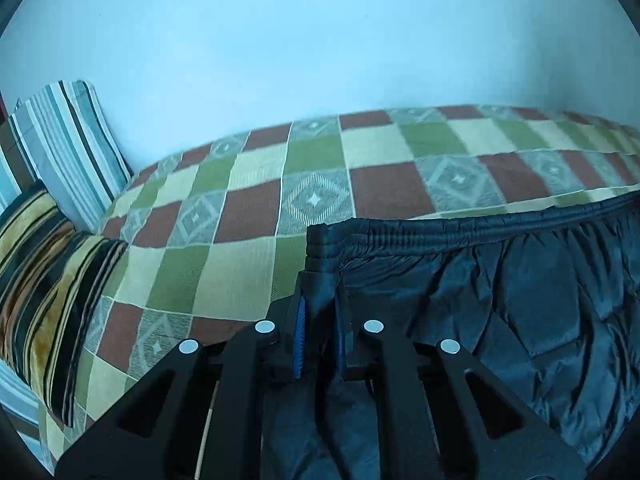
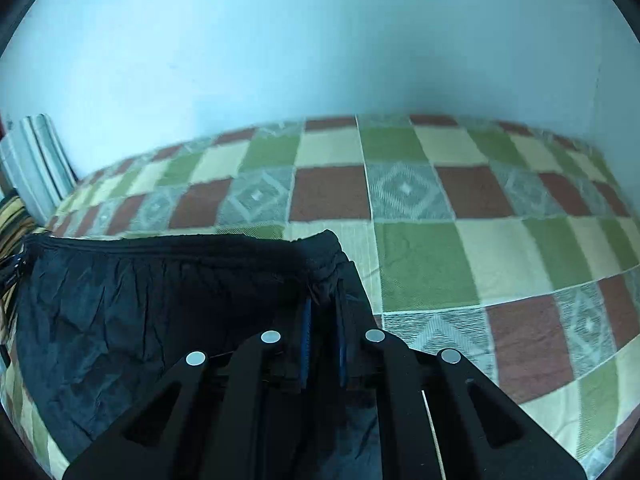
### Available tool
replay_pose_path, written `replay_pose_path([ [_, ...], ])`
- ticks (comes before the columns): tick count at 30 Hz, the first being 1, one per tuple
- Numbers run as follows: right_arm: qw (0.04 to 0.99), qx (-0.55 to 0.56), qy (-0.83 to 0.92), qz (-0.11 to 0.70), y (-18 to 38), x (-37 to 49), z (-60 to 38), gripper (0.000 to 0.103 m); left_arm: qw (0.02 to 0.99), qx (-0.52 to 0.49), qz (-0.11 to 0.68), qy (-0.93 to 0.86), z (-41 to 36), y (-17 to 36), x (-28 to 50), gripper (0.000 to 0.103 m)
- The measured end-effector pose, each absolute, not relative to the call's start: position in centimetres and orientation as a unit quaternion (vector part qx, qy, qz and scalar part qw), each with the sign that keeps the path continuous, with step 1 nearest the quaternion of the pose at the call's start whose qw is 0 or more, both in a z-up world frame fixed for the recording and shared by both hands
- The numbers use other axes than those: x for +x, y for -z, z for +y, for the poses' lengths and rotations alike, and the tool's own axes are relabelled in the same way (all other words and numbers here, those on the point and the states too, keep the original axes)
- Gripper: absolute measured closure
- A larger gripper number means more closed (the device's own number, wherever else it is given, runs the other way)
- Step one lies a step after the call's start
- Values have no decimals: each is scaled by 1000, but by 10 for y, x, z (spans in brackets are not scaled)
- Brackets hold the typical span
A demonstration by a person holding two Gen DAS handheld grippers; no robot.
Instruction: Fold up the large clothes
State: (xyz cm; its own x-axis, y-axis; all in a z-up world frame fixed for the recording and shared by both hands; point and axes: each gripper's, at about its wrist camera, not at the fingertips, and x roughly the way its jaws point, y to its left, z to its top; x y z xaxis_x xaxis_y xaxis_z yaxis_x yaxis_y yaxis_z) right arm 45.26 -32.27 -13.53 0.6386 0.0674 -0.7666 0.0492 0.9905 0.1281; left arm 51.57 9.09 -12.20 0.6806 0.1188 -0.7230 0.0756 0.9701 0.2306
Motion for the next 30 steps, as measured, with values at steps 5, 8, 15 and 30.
replay_pose_path([
  [5,886,66,9,458,175,477,-321,93,891,141,430,-34,86,164,539,92],
  [8,878,65,14,473,192,483,-321,93,884,147,441,-38,83,183,548,91],
  [15,875,51,21,481,214,487,-316,91,876,153,455,-37,79,210,554,91],
  [30,905,104,-5,412,132,445,-266,69,908,73,414,-3,54,134,493,60],
])
